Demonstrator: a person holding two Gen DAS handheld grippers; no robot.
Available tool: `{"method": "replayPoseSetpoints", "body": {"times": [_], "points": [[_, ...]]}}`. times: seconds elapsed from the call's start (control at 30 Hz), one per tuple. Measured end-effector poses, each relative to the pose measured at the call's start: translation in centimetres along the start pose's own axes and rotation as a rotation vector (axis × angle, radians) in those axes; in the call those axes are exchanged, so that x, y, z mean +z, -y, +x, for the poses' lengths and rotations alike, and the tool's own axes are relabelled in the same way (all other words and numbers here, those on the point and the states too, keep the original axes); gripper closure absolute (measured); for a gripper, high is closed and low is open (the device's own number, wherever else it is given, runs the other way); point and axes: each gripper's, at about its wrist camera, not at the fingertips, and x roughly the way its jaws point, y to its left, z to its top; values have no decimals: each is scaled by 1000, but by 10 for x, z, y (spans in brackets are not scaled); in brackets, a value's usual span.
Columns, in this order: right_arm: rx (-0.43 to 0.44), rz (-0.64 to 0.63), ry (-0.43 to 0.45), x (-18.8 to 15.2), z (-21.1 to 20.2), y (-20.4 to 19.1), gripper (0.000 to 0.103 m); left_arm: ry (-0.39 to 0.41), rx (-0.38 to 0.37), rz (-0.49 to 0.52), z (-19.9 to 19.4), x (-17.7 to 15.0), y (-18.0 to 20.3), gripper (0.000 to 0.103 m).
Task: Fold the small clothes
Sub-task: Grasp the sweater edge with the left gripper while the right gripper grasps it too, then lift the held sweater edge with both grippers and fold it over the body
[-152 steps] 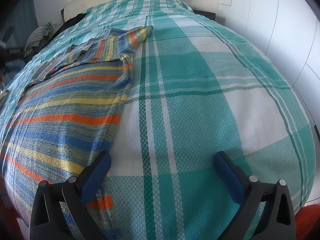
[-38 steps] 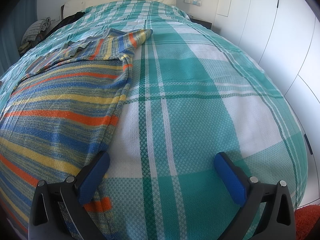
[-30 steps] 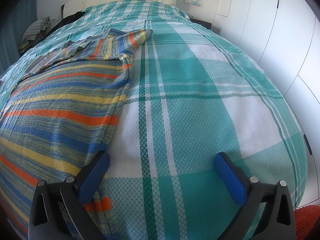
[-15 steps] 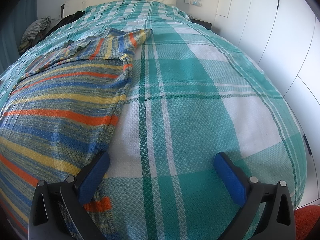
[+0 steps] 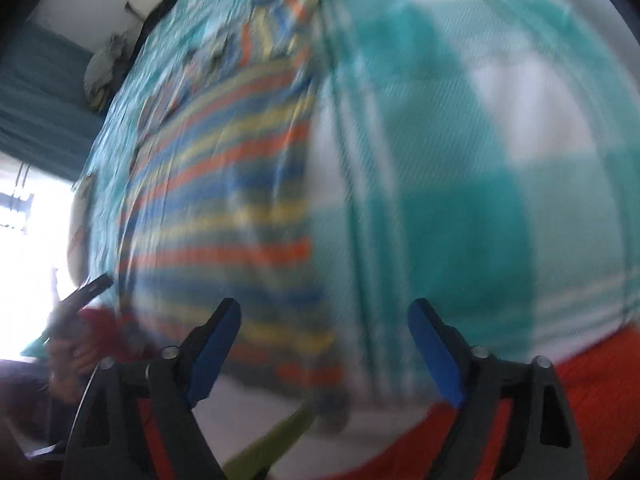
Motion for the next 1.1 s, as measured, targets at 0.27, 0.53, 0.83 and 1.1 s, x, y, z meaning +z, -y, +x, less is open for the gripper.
{"method": "replayPoseSetpoints", "body": {"times": [0.27, 0.53, 0.83, 1.1], "points": [[-139, -135, -166, -26, 41, -11, 27, -162, 123, 155, 23, -28, 43, 59], [-88, -230, -220, -22, 18, 10, 97, -250, 102, 180, 26, -34, 48, 100], [330, 10, -81, 19, -46, 68, 97, -217, -248, -17, -15, 37, 11, 100], [460, 36, 212, 201, -67, 52, 95, 57, -279, -138, -16, 246, 0, 82]]}}
